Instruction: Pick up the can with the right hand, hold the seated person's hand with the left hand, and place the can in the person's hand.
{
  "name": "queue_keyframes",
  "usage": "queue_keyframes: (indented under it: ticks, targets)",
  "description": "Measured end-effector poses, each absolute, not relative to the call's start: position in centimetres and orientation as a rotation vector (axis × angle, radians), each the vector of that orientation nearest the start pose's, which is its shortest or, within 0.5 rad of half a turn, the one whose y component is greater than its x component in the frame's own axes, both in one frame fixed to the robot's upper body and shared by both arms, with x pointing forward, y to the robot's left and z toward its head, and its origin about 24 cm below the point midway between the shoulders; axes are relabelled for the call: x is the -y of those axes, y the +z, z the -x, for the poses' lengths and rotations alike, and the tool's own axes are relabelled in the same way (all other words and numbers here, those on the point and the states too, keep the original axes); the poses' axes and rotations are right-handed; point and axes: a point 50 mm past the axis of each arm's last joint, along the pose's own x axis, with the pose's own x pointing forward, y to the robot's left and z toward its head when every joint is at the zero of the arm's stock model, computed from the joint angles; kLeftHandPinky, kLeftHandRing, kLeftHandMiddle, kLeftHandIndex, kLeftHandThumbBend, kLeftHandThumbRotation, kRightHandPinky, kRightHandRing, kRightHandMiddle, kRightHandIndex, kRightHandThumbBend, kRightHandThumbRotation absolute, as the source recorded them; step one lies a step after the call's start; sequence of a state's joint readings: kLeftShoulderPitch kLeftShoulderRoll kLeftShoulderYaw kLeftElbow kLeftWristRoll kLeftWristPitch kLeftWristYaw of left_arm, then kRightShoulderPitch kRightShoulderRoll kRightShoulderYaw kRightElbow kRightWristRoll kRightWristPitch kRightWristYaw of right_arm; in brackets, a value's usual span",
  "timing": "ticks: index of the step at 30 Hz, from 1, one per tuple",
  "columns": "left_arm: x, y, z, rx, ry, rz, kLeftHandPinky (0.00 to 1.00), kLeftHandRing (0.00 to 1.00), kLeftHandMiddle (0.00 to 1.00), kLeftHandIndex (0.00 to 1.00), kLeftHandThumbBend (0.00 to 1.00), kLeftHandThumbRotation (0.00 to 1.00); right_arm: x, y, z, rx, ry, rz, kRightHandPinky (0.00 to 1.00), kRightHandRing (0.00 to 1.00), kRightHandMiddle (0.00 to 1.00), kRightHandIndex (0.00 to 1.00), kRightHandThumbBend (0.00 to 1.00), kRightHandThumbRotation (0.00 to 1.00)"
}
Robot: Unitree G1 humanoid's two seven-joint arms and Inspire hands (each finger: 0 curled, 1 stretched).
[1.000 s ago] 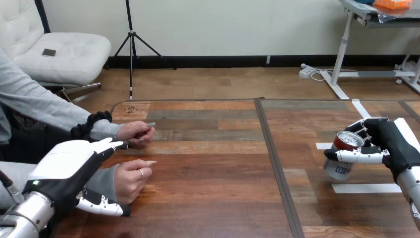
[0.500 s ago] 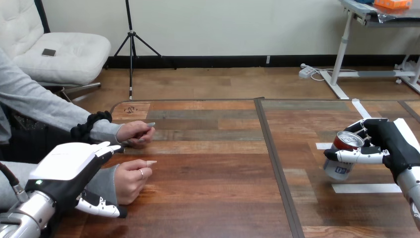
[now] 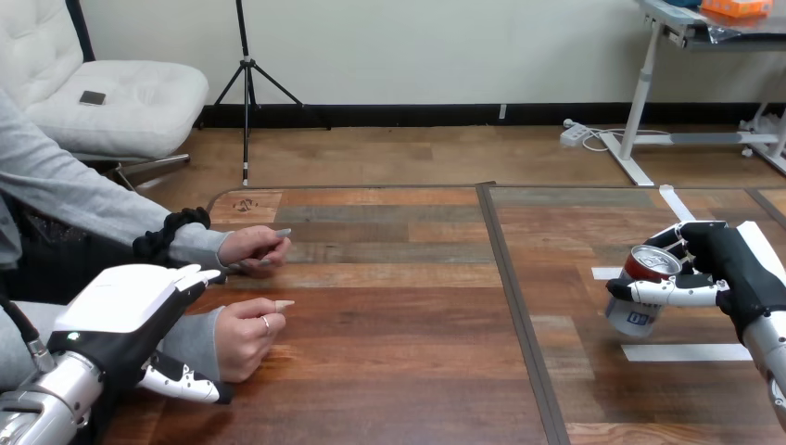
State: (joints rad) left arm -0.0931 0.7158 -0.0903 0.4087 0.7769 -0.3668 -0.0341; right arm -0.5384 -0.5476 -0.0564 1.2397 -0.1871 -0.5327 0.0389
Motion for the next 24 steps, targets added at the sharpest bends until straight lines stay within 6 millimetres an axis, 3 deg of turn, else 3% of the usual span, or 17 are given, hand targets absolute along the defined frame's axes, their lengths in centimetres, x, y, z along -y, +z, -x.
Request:
queue_keyframes:
  ticks: [24]
  targets:
    - [-29.3,2.6,-25.3,-0.171,-0.351,-1.438,0.82,0.92,0.95,0.90,1.00,0.38,31.2,2.6,-30.4,-0.182,-0.090,0.619,0.29,0.34,0.41,0.44,0.84,0.00]
